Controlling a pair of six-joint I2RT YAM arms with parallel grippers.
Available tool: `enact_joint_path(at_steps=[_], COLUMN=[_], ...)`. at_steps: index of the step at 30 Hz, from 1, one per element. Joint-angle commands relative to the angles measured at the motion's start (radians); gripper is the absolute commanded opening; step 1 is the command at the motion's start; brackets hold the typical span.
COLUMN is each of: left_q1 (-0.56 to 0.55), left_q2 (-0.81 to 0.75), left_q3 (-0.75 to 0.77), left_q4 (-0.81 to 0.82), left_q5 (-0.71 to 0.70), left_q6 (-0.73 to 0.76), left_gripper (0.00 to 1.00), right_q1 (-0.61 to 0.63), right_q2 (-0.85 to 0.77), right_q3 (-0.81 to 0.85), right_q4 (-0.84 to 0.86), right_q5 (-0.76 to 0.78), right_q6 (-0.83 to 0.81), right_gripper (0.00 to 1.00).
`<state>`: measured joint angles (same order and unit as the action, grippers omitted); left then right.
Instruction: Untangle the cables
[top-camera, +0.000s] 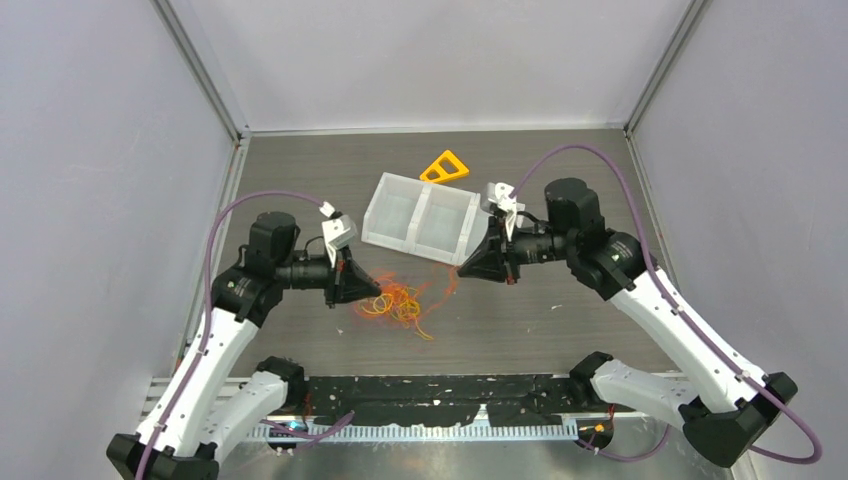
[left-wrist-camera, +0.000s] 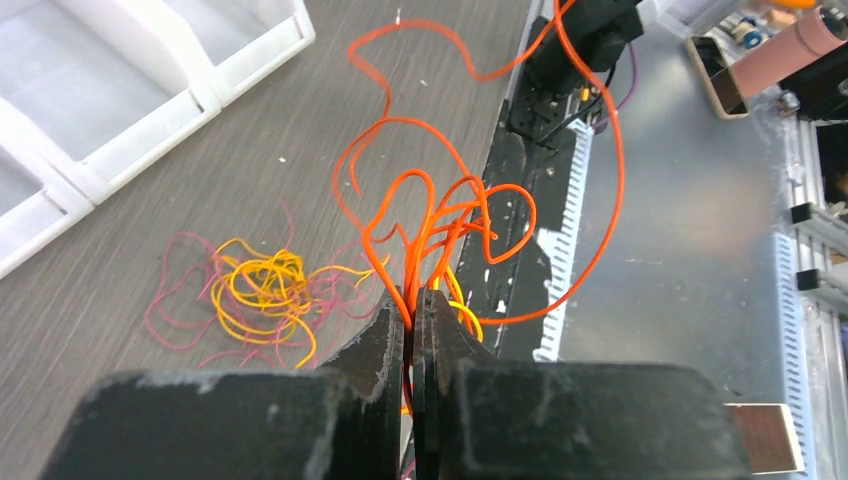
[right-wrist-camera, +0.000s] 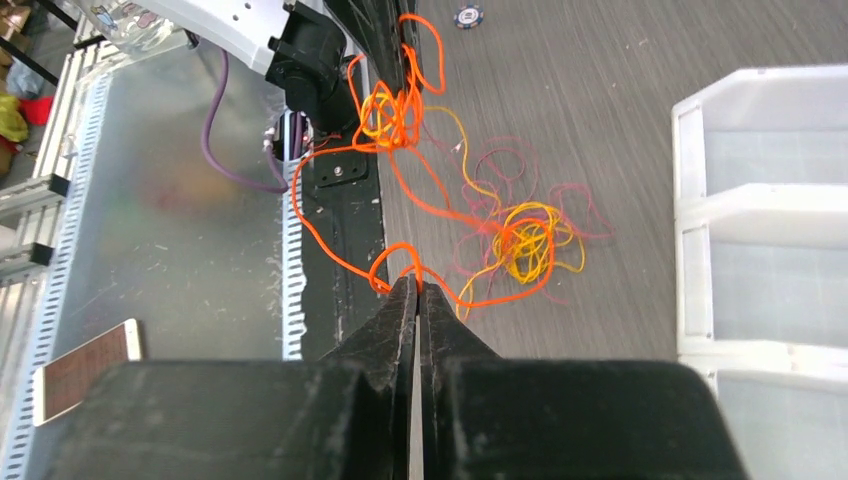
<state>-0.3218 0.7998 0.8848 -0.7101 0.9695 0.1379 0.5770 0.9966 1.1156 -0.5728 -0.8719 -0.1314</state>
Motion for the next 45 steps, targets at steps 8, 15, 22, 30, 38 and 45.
enact_joint_path(at_steps=[8, 15, 22, 30, 38, 45], left_q1=[-0.039, -0.070, -0.071, -0.071, -0.066, 0.084], left_q2=[0.049, 0.075, 0.082, 0.092, 0.080, 0.065], left_q3=[-0.054, -0.071, -0.089, -0.078, -0.065, -0.010], left_q4=[0.324, 0.407, 0.477, 0.492, 0.454, 0.095], left_q5=[0.099, 0.108, 0.108, 0.112, 0.094, 0.003], left_q6=[-0.358, -0.446, -0.525, -0.545, -0.530, -0.205], left_gripper=[0.00, 0.00, 0.00, 0.00, 0.00, 0.00], right_q1=[0.115, 0.160, 0.189, 0.232, 0.245, 0.094], right_q2=[0.081, 0.117, 0.116, 0.105, 0.116, -0.057], right_q3=[-0.068, -0.085, -0.136, -0.197, -0.200, -0.079], right_q4=[0.288, 0.406, 0.437, 0.457, 0.406, 0.131], right_q5=[0.069, 0.045, 0.045, 0.044, 0.116, 0.144], right_q6=[0.024, 0.065, 0.055, 0.022, -0.069, -0.110], right_gripper=[0.14, 0.35, 0.64, 0.81, 0.14, 0.05])
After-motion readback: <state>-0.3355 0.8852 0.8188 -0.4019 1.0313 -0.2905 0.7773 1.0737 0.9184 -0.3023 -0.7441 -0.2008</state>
